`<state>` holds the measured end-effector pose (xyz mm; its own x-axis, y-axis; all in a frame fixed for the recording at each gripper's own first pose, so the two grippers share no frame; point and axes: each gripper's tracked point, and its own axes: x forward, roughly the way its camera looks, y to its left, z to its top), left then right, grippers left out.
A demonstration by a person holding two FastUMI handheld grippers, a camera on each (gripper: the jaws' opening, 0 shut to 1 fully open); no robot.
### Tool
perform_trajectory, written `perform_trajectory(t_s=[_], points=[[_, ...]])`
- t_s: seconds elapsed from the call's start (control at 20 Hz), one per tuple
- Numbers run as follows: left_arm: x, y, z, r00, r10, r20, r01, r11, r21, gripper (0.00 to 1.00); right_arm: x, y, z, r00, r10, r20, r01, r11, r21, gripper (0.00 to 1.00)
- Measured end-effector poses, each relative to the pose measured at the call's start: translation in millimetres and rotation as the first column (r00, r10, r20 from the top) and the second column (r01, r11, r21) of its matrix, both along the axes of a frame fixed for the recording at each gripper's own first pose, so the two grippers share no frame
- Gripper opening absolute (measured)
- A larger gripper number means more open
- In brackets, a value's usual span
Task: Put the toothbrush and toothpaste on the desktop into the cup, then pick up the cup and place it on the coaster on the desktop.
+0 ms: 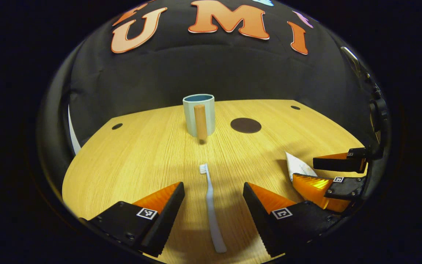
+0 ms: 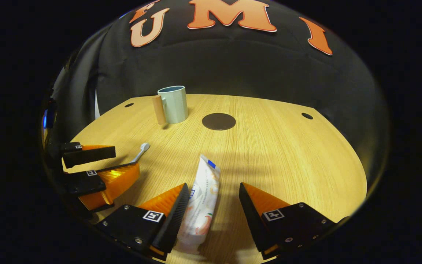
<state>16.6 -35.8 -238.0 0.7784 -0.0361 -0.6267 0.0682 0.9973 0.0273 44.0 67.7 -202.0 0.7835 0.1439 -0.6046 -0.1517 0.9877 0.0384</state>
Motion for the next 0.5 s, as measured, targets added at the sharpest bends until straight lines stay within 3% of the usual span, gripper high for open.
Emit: perform_trajectory(t_s=[0.1,0.15,0.2,0.3,0.4,0.45,0.5], points=[[-2.0,0.9,-6.2,0.999,0.01,-0.034,-0.01,1.0,0.0,0.97,-3.6,2.8,-5.6,1.0,0.007,-0.028,-0.008,1.0,-0.024,0.81],[-3.3,0.2,-9.4,0.999,0.014,-0.047,-0.014,1.0,0.001,0.97,-2.3,5.5,-5.1,1.0,0.022,-0.017,-0.023,0.999,-0.04,0.7],[-1.6,-1.5,-10.3,0.999,0.017,-0.042,-0.018,1.0,-0.006,0.97,0.3,8.3,-3.7,0.999,0.031,-0.008,-0.031,0.998,-0.051,0.73],[-3.2,-4.9,-10.2,0.999,0.018,-0.05,-0.018,1.0,-0.013,0.95,-0.5,14.6,-3.4,0.999,0.049,-0.013,-0.049,0.998,-0.042,0.56],[-5.0,-10.2,-8.9,0.998,0.021,-0.058,-0.023,0.999,-0.03,0.84,0.4,20.9,-3.9,0.998,0.058,-0.02,-0.059,0.998,-0.035,0.43],[-5.4,-11.8,-10.6,0.998,0.024,-0.061,-0.026,0.999,-0.037,0.72,1.5,22.1,-3.8,0.998,0.056,-0.019,-0.056,0.998,-0.032,0.32],[-4.9,-11.3,-11.2,0.998,0.027,-0.063,-0.029,0.999,-0.037,0.72,0.1,22.1,-2.1,0.998,0.066,-0.011,-0.066,0.997,-0.031,0.2]])
